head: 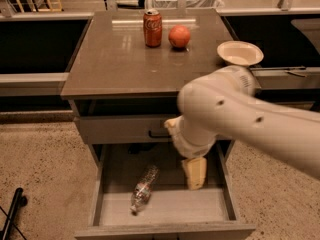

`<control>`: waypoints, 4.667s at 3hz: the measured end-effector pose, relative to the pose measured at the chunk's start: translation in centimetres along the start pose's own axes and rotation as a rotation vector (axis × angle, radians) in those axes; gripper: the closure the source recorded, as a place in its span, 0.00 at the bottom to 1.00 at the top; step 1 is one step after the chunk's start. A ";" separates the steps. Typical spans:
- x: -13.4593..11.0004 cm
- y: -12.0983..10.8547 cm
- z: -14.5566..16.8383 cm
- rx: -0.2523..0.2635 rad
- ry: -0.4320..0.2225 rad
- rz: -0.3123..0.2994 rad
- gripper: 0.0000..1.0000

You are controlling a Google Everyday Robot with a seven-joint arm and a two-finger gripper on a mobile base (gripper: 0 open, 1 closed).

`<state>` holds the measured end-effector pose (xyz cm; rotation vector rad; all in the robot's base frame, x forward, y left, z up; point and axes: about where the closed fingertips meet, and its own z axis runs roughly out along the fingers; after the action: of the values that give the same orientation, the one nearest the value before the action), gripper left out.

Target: Pick water bottle from middle drawer and place on counter

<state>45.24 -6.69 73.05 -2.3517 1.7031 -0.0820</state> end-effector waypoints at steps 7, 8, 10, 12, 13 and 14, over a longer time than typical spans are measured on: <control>-4.4 -2.7 30.9 -0.123 -0.013 -0.650 0.00; -4.5 -3.2 34.0 -0.107 -0.032 -0.719 0.00; -4.0 -3.8 39.0 -0.152 -0.098 -0.765 0.42; -6.0 -4.2 32.5 0.009 -0.202 -0.733 0.88; -6.2 -3.5 22.7 0.189 -0.175 -0.662 1.00; -5.9 -3.8 14.3 0.284 -0.177 -0.537 1.00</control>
Offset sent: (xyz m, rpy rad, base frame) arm 0.0011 0.0597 -0.0521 0.0432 -0.0226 0.1587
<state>49.52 2.26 60.55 -2.4386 0.8815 -0.1864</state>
